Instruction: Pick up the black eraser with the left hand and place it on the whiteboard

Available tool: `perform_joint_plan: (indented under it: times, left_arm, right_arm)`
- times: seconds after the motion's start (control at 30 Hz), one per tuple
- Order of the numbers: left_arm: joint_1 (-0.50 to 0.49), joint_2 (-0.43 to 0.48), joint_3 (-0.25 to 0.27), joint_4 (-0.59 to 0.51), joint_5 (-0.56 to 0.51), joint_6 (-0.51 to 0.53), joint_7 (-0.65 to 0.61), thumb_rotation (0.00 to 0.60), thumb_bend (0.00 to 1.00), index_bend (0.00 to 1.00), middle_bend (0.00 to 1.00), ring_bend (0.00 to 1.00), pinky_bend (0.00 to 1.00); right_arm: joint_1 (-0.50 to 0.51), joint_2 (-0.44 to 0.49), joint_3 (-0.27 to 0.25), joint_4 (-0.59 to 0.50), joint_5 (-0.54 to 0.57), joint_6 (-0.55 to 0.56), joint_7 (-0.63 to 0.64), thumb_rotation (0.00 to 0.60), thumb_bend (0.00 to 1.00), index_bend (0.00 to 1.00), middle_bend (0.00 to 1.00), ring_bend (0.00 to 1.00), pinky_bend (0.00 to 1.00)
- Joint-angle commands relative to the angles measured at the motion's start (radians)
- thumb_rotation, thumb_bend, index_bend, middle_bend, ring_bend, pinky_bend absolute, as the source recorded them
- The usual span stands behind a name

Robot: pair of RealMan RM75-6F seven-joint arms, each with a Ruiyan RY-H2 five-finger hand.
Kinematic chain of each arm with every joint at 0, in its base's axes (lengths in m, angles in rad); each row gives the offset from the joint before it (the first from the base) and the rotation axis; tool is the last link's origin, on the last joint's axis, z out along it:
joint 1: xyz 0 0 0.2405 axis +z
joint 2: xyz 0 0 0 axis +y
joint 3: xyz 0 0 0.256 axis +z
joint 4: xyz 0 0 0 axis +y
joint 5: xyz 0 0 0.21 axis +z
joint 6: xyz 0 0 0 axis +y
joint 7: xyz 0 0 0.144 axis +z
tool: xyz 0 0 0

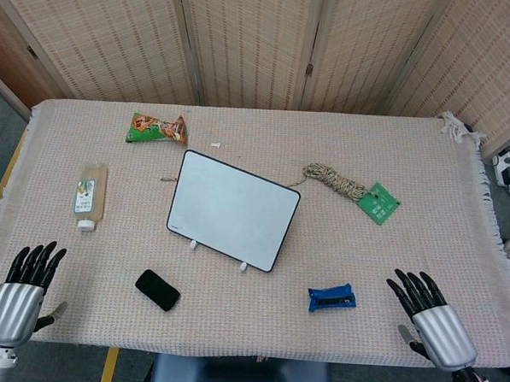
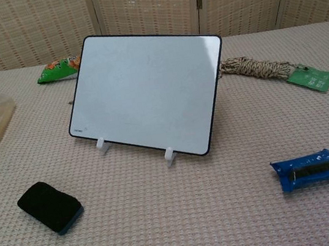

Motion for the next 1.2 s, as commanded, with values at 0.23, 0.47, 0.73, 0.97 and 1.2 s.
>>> perform_joint_plan:
  times: [0.23,0.47,0.73,0.97,1.2]
  left_arm:
    - [-0.03,0.003,0.023,0.012,0.054,-0.035,-0.023,0.6,0.22,0.02,0.07,0.01,0.0]
    - [-0.144,0.006,0.059,0.036,0.148,-0.196,-0.034,0.6,0.22,0.09,0.52,0.38,0.5]
    - [-0.288,-0.02,0.019,0.019,0.098,-0.423,0.022,0.6,0.23,0.2,0.98,0.76,0.81]
    - [-0.366,-0.048,-0.015,-0.007,0.017,-0.554,0.112,0.6,0.24,0.23,1.0,0.82,0.86]
    - [-0.422,-0.042,-0.029,-0.036,-0.062,-0.657,0.182,0.6,0.28,0.27,1.0,0.82,0.86]
  right_arm:
    - [0.002,-0.003,0.003,0.0,0.006,-0.006,-0.004,0.6,0.39,0.0,0.0,0.0,0.0]
    - [0.007,-0.004,-0.001,-0.001,-0.001,-0.014,0.005,0.6,0.39,0.0,0.0,0.0,0.0]
    - [0.018,-0.01,0.015,-0.006,0.041,-0.046,-0.009,0.6,0.39,0.0,0.0,0.0,0.0]
    - [0.032,-0.01,0.032,-0.013,0.085,-0.081,-0.012,0.6,0.39,0.0,0.0,0.0,0.0]
    - [0.04,-0.012,0.045,-0.017,0.122,-0.103,-0.018,0.6,0.39,0.0,0.0,0.0,0.0]
